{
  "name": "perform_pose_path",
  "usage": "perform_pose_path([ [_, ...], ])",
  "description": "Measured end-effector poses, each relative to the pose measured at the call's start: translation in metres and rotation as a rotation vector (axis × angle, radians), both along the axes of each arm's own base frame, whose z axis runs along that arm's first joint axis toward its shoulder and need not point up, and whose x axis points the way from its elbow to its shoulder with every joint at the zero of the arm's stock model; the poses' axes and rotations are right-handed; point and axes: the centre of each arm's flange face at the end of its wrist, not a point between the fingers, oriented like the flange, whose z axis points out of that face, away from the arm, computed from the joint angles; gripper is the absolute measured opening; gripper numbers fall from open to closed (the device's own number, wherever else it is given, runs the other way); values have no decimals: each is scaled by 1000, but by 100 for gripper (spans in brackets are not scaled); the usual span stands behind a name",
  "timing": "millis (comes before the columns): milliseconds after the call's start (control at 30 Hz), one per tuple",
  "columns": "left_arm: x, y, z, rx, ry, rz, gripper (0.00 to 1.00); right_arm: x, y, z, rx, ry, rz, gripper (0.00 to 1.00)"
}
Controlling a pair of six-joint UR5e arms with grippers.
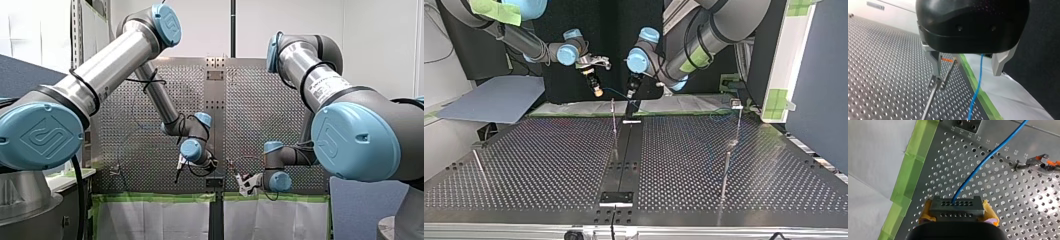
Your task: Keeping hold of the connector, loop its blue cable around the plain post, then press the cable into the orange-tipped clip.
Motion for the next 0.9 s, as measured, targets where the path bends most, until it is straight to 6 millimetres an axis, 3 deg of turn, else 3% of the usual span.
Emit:
perform_pose_path([
  [900, -1, -4, 1, 29, -29, -17, 100, 0, -1, 0, -6, 3, -5, 0],
])
